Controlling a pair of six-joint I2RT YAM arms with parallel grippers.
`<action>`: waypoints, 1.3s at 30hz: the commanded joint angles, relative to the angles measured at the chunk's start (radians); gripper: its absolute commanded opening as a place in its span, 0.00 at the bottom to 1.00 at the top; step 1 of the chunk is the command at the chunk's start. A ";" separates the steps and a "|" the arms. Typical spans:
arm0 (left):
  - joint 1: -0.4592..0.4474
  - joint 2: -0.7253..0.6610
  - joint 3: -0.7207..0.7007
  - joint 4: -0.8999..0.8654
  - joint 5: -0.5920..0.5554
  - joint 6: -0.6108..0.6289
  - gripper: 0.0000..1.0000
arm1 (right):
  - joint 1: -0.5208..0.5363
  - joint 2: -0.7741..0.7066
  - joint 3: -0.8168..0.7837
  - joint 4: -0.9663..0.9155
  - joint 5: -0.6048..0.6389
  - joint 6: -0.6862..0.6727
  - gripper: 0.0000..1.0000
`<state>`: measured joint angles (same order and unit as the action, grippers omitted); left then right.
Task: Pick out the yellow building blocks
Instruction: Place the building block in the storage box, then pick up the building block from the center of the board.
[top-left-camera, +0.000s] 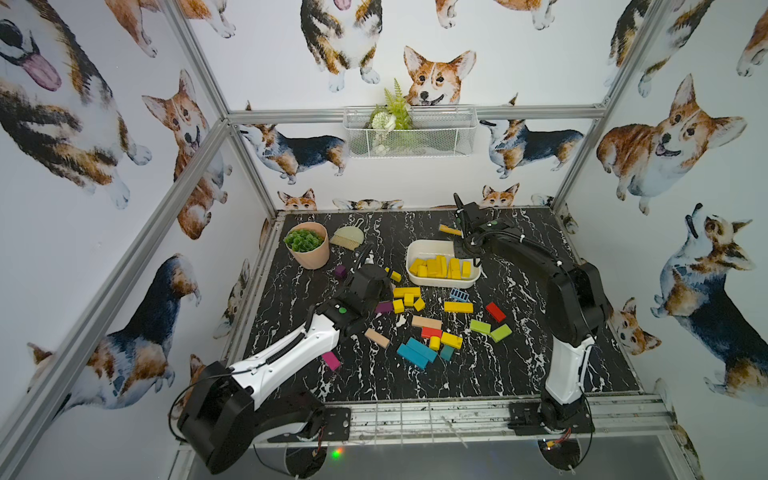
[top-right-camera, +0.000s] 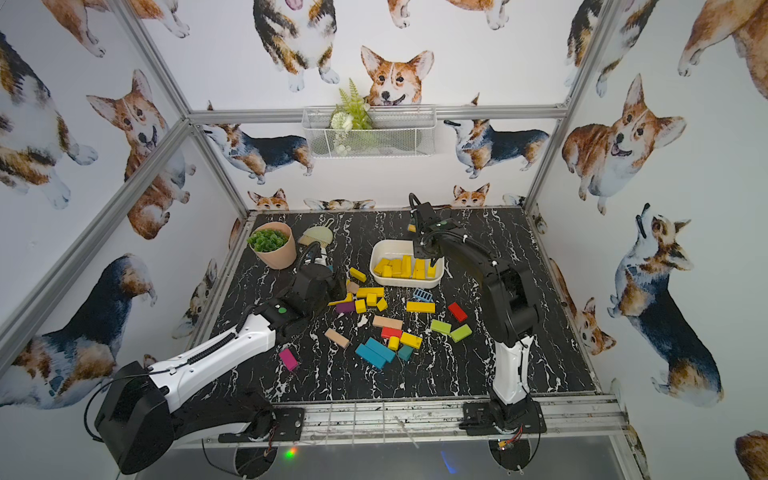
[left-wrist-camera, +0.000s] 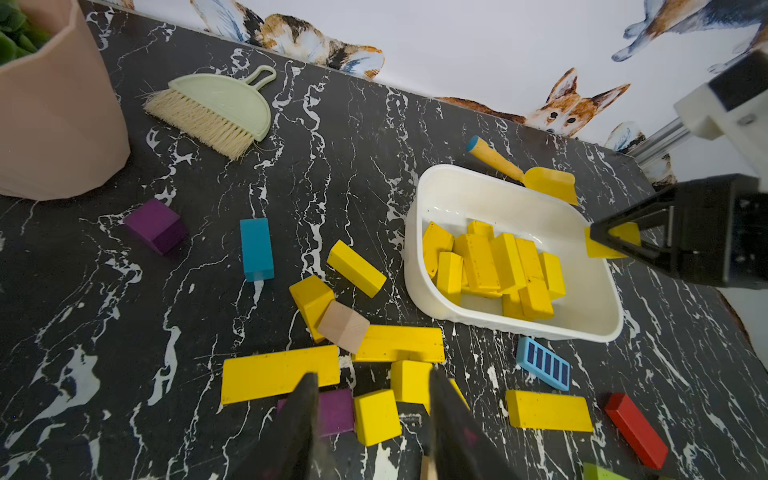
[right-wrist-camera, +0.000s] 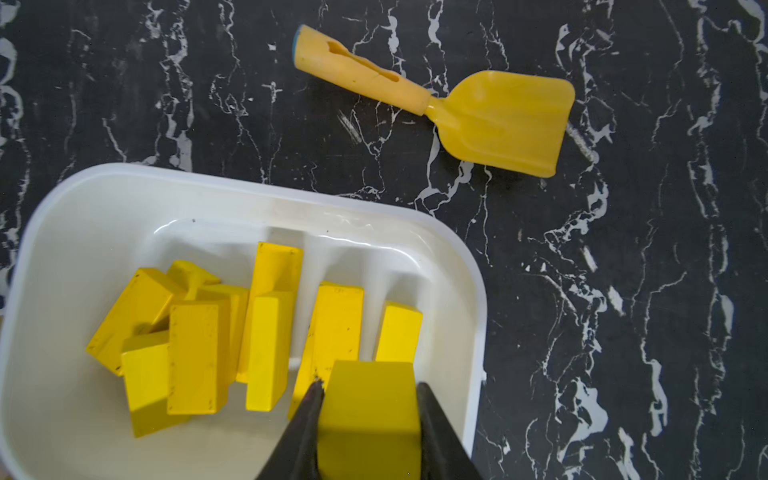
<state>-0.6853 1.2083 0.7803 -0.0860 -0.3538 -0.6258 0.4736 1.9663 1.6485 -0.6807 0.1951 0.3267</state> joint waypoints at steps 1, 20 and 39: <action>0.003 -0.011 -0.009 0.020 -0.021 -0.016 0.48 | -0.020 0.057 0.046 -0.031 -0.022 -0.041 0.29; 0.006 -0.047 -0.035 0.023 -0.022 -0.014 0.51 | -0.046 0.242 0.169 -0.015 0.016 -0.067 0.45; 0.010 -0.004 -0.020 0.080 -0.050 -0.002 0.52 | 0.031 -0.330 -0.327 0.180 -0.086 -0.113 0.55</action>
<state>-0.6788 1.2026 0.7586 -0.0471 -0.3676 -0.6277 0.4866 1.7081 1.4014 -0.5797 0.1352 0.2417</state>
